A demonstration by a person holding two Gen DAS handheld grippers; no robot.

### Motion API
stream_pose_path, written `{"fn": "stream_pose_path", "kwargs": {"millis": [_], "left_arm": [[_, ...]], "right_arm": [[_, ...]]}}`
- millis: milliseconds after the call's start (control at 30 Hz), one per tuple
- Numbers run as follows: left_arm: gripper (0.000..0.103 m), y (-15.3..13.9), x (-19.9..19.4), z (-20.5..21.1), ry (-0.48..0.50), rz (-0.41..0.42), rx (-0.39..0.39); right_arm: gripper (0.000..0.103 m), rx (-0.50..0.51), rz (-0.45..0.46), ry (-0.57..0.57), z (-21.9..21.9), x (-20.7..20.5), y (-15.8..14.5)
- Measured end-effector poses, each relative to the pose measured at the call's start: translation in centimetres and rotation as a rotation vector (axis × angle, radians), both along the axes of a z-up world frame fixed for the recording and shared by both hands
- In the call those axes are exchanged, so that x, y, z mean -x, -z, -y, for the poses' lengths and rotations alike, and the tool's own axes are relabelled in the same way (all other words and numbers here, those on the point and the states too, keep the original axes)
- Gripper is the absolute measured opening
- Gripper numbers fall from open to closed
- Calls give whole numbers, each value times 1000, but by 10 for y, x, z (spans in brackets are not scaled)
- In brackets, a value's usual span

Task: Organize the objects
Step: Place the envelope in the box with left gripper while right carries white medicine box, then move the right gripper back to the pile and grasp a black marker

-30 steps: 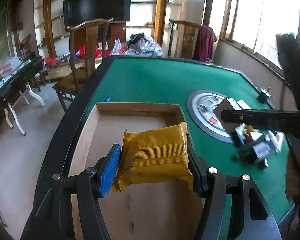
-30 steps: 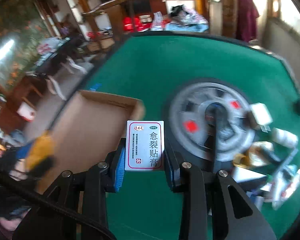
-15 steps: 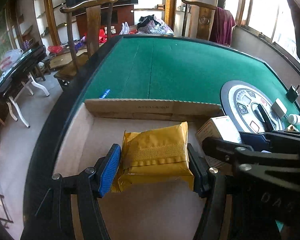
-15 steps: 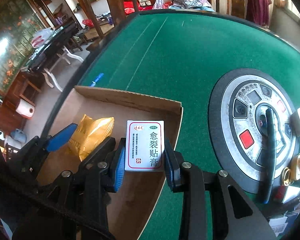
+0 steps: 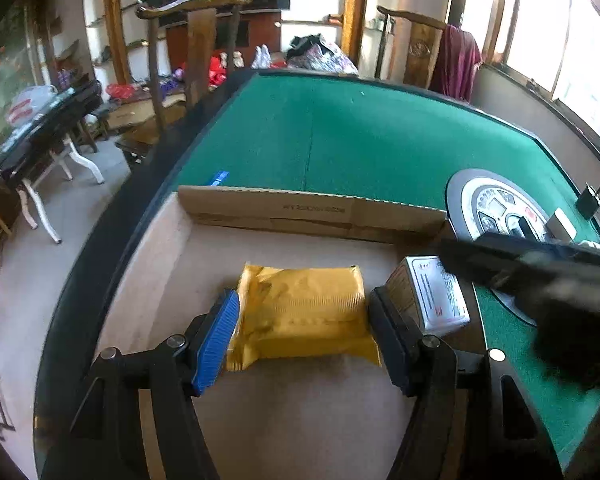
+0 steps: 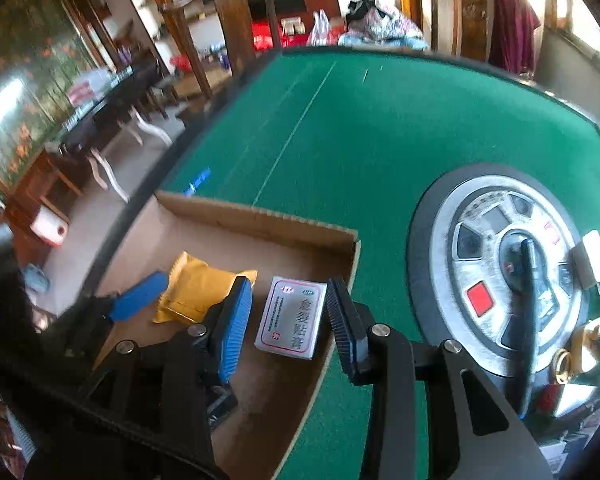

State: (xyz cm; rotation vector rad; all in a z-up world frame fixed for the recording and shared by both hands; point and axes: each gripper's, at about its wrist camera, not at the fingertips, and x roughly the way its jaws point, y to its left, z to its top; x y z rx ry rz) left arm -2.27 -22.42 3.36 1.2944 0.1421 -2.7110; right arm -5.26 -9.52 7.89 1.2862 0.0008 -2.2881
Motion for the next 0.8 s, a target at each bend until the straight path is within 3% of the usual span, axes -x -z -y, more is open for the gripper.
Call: {"fn": "stream_pose_path", "kwargs": {"millis": [133,400,500,667,700,800], "left_arm": [[63,0,-13,-3,-17,-1,-18],[64,4,-30,-10,-27,32,-71],[65,0,-35,-10,-11,8,-94],[66,-40,-52,-26,15,-85,-42],[72,-46,-54,-31,25,-99,-39],[76,-63,-54,-61,87,-128,-39]], "right_arm": [[47,49,-39,46,-34,-12,-16],[47,90,-43,94,-88,-38,-20],[47,81,-49,111,-107,-47,-19],[47,69,-111,186,-159,-66,-28],[48,66,-123,204,-169,-68,-30],[59,66,-151,269,-204,-71,-32]]}}
